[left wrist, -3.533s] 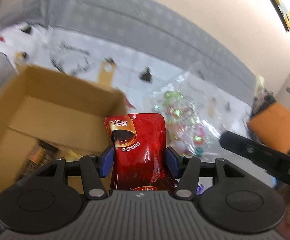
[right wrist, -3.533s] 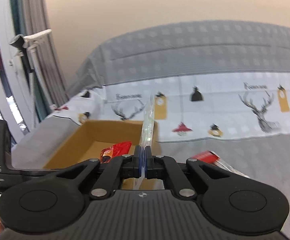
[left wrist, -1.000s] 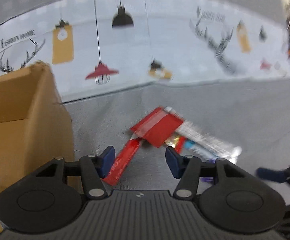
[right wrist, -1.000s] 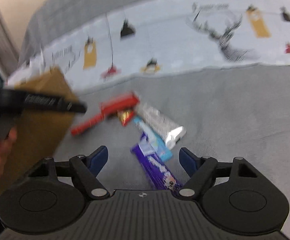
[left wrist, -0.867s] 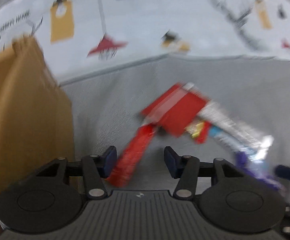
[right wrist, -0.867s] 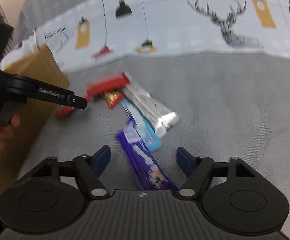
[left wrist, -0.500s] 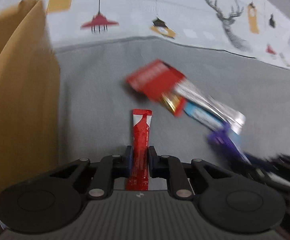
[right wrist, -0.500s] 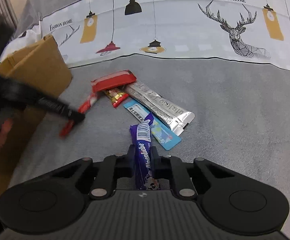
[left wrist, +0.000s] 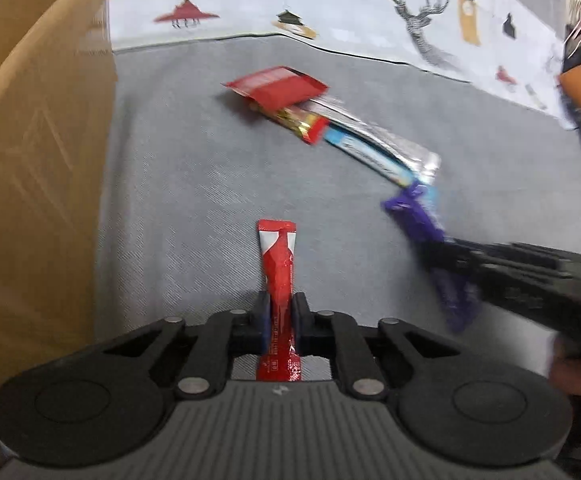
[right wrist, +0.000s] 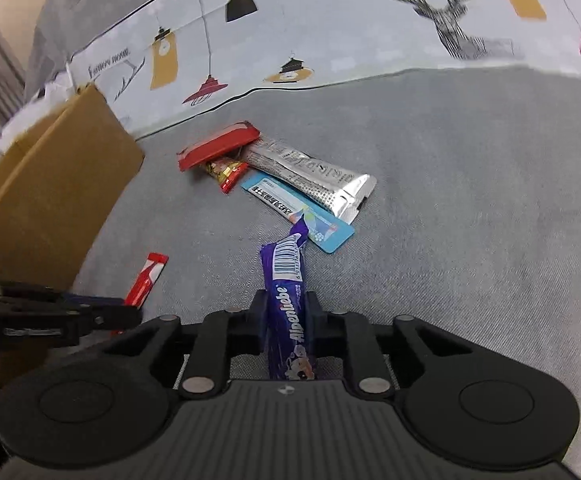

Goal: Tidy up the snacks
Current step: 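Carry the red stick and purple bar over the box and lower them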

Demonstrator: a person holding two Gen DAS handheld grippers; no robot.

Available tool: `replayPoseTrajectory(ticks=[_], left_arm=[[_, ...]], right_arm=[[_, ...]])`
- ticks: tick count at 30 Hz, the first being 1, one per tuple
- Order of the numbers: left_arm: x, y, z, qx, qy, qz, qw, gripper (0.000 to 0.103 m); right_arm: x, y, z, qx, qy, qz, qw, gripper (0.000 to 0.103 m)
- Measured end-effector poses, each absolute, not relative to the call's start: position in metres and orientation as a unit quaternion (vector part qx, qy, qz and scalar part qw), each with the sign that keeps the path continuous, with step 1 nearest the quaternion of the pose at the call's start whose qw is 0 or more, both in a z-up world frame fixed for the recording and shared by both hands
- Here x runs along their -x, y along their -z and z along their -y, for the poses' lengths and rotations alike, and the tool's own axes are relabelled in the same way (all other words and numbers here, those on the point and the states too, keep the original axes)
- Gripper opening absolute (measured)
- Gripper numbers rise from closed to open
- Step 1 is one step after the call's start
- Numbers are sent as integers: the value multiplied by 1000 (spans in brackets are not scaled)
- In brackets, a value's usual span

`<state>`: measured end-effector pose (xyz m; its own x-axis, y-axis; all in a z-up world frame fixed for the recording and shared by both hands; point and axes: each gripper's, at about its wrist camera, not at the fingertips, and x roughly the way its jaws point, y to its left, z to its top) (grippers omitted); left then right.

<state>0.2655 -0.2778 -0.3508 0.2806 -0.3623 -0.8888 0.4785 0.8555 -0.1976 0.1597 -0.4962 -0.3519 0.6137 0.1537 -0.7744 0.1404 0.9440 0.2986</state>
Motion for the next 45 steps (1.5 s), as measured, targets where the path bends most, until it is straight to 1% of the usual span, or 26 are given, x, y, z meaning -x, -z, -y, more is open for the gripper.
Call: replayPoseTrajectory(ticks=[2, 4, 10, 16, 21, 27, 33, 38, 42, 45], left_arm=[[-257, 336, 274, -46, 272, -526, 805, 11], [-247, 313, 267, -41, 290, -494, 819, 11], [-225, 252, 243, -31, 320, -417, 850, 11], [-212, 219, 195, -5, 322, -367, 873, 11], [-224, 215, 137, 73, 308, -370, 874, 11], [-242, 208, 82, 122, 279, -367, 879, 11], [-252, 195, 47, 133, 261, -330, 898, 11], [-258, 188, 32, 136, 253, -314, 905, 11], [-261, 192, 22, 137, 249, -320, 904, 11], [-263, 199, 19, 114, 245, -328, 905, 11]], right_arm=[[-159, 347, 490, -143, 5, -440, 886, 15], [-154, 338, 486, -126, 25, -431, 893, 15], [-121, 297, 472, -155, 53, -383, 909, 15], [-96, 259, 424, -214, 13, -338, 917, 15], [-87, 227, 372, -195, -15, -328, 924, 15], [-89, 195, 319, -151, -19, -341, 927, 15], [-96, 164, 287, -145, -30, -326, 934, 15], [-112, 140, 252, -125, -57, -316, 939, 15], [-125, 131, 225, -89, -69, -310, 944, 15], [-139, 136, 209, -74, -67, -320, 942, 15]])
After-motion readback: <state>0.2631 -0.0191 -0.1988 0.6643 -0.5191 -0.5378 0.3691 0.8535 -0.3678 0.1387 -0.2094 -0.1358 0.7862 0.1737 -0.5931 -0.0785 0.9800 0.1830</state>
